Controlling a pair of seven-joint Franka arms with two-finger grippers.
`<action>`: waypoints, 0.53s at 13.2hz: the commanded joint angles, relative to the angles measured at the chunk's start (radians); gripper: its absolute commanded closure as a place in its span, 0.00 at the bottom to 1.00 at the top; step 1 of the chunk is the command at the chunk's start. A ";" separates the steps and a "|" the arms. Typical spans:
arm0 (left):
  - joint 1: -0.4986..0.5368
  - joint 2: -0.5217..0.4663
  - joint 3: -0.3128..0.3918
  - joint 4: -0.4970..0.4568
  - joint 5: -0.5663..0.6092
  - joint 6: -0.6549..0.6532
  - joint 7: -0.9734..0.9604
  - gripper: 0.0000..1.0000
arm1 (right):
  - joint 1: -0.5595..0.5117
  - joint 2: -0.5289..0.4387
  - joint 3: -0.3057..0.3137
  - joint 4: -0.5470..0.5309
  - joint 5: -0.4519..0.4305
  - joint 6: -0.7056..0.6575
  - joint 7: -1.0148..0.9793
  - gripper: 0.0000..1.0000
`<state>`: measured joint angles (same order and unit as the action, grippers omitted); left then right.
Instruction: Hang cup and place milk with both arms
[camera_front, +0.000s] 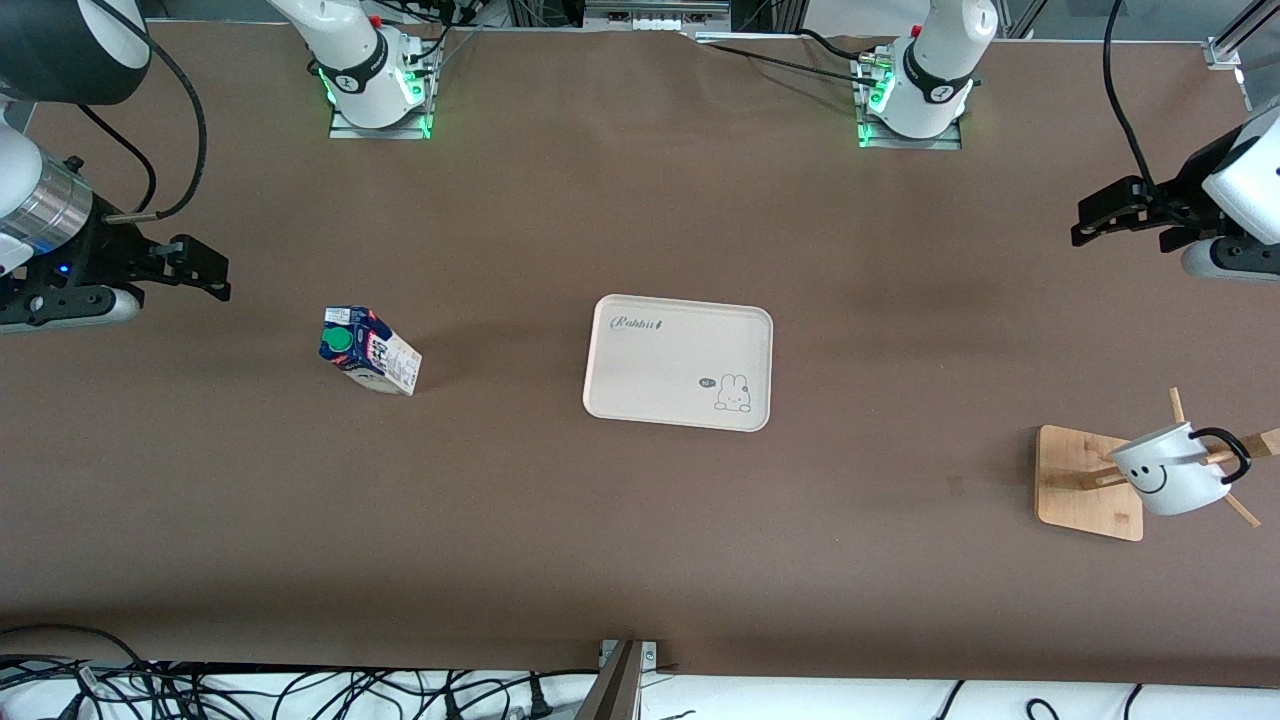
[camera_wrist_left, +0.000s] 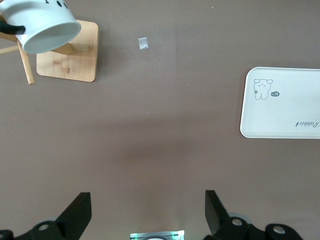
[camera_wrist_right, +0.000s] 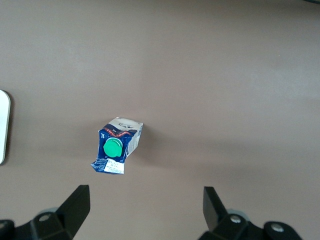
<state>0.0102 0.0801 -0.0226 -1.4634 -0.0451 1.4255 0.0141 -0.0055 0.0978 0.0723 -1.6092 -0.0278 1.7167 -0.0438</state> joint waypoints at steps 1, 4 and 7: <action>-0.007 -0.010 0.016 -0.011 0.018 0.012 0.006 0.00 | -0.007 0.002 0.006 0.005 -0.004 0.003 0.007 0.00; -0.007 -0.010 0.009 -0.012 0.016 0.004 -0.005 0.00 | -0.007 0.000 0.006 0.005 -0.004 0.003 0.007 0.00; -0.003 -0.003 0.018 -0.011 0.017 0.004 -0.006 0.00 | -0.007 0.000 0.006 0.005 -0.004 0.003 0.007 0.00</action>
